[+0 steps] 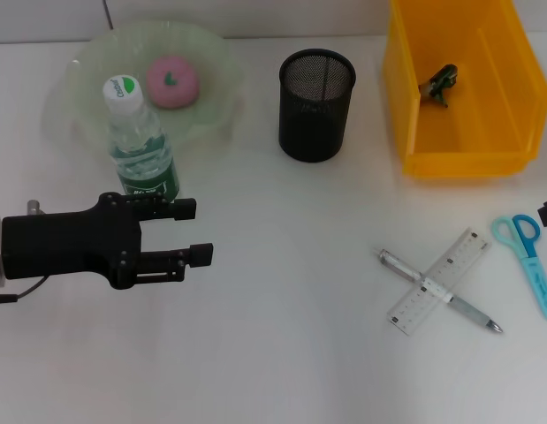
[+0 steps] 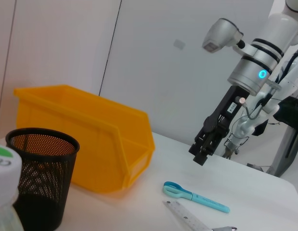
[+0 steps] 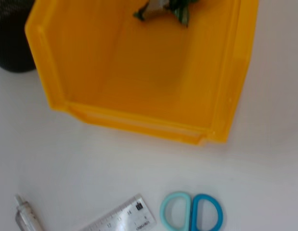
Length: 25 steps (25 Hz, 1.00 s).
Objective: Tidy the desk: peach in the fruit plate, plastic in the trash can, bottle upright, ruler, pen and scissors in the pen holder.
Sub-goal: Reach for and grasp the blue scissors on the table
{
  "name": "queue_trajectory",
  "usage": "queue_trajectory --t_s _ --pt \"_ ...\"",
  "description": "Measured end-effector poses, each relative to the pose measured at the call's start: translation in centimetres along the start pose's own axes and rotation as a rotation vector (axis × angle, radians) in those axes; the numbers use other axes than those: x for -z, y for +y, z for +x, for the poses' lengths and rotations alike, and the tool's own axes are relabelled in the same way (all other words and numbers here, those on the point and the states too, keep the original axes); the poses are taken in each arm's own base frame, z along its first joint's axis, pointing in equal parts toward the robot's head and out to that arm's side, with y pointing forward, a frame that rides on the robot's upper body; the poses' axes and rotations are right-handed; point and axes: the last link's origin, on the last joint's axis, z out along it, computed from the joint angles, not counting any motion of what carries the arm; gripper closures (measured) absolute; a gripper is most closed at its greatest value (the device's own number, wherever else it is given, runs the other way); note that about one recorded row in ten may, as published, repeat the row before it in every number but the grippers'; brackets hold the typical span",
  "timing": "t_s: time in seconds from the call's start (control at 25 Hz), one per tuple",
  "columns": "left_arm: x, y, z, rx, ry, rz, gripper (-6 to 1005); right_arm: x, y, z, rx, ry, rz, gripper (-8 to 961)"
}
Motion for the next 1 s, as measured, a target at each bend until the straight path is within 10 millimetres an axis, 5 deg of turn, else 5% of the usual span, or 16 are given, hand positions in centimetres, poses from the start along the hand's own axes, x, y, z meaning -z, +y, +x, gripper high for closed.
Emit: queue_trajectory --t_s 0.28,1.0 --pt "-0.1 -0.2 0.4 -0.017 -0.002 0.0 274 -1.1 1.3 0.6 0.023 0.076 0.005 193" --pt "-0.1 -0.2 0.2 -0.014 -0.001 0.005 273 -1.6 0.9 1.4 0.001 0.09 0.0 196"
